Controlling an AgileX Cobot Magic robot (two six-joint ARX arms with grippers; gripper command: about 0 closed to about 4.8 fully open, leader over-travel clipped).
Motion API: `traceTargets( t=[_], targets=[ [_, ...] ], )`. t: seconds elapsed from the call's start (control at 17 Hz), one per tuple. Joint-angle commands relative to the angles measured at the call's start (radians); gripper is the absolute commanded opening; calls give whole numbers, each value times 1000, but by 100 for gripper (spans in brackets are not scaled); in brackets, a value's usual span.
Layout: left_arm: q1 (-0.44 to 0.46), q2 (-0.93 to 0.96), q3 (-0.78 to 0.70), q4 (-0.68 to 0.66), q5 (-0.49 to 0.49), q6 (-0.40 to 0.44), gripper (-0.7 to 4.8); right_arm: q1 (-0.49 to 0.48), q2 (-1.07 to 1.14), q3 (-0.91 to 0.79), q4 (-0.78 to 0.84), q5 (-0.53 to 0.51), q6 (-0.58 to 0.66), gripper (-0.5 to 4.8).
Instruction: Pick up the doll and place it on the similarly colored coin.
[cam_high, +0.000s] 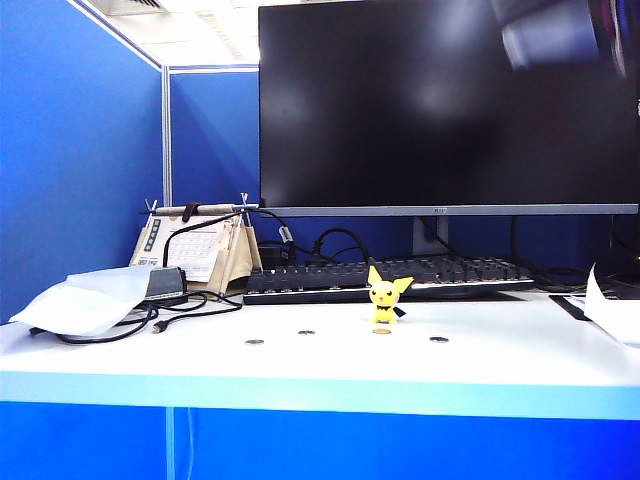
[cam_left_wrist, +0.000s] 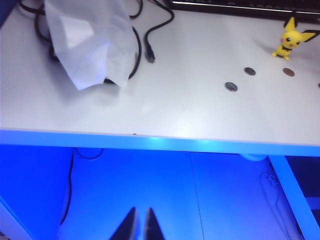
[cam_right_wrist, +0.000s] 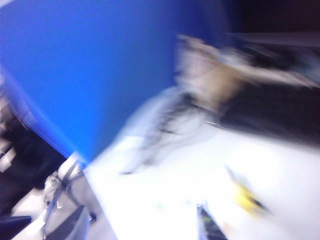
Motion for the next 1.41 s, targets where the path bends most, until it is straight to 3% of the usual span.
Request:
traceTargets(
  t=[0.06,0.35,0.53,0.59,0.7,0.76,0.88,1.06,1.23,1.41],
  targets=[
    [1,0,-1,5,17,2,30,19,200,20,22,-47,15,339],
    [1,0,-1,5,-3,2,30,124,343,34,243,104,16,338],
    [1,0,-1,5,11,2,30,183,470,148,244,148,7,339],
    [1,0,-1,5,11,2,30,195,505,180,243,159,-13,361],
    [1,0,-1,5,11,2,30,229,555,221,206,256,-164,394],
    [1,0,-1,5,11,1,30,258,561,220,172,391,-328,401],
    [1,0,-1,5,11,1,30,288,566,217,158,491,-436,401],
    [1,0,-1,5,11,2,30,302,601,219,187,497,-444,400],
    [1,0,-1,5,11,1,30,304,652,218,160,407,-428,401],
    [1,0,-1,5,11,2,30,322,684,219,158,384,-434,400]
  ],
)
